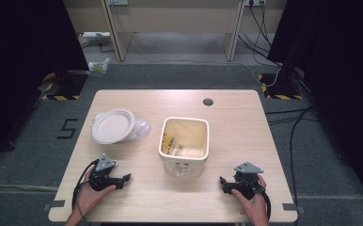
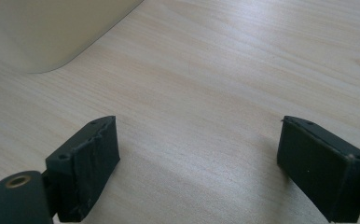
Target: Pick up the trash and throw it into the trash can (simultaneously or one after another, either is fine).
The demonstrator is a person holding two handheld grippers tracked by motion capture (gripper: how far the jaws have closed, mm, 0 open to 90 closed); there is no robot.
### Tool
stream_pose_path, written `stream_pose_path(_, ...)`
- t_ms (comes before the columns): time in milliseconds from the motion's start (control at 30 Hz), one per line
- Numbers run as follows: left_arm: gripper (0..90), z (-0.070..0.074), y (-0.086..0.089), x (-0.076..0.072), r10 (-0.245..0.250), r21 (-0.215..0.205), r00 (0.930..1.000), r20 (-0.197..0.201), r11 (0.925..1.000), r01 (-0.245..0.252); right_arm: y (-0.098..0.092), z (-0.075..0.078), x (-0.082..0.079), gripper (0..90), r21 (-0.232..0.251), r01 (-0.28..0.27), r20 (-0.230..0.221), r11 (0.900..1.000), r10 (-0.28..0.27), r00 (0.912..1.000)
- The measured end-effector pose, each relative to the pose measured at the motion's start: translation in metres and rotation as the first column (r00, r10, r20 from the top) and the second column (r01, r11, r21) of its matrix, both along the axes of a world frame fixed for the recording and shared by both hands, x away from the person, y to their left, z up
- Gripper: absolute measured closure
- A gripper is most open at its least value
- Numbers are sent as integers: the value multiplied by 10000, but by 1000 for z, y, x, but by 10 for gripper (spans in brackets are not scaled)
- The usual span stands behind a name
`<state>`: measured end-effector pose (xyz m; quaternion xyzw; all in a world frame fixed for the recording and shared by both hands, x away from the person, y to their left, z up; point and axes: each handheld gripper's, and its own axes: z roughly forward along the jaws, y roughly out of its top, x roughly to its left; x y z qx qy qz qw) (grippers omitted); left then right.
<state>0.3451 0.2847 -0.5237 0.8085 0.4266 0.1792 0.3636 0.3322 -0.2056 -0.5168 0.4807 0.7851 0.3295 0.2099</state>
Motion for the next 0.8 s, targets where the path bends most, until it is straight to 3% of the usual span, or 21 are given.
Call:
stream_pose_path(433, 171, 2, 0, -2, -314, -294, 9995, 64, 9991, 316, 0, 0, 1, 127, -32, -64, 21, 10000, 64, 10000)
stream_pose_path(567, 193, 9, 1, -3, -306, -466, 9991, 290, 9984, 320, 0, 0, 1, 123, 5, -76, -8, 10000, 76, 10000)
stream_pose_path(800, 225, 32, 11, -3, -263, -304, 9963, 820, 9991, 289, 0, 0, 2, 113, -6, -72, -30, 10000, 72, 10000)
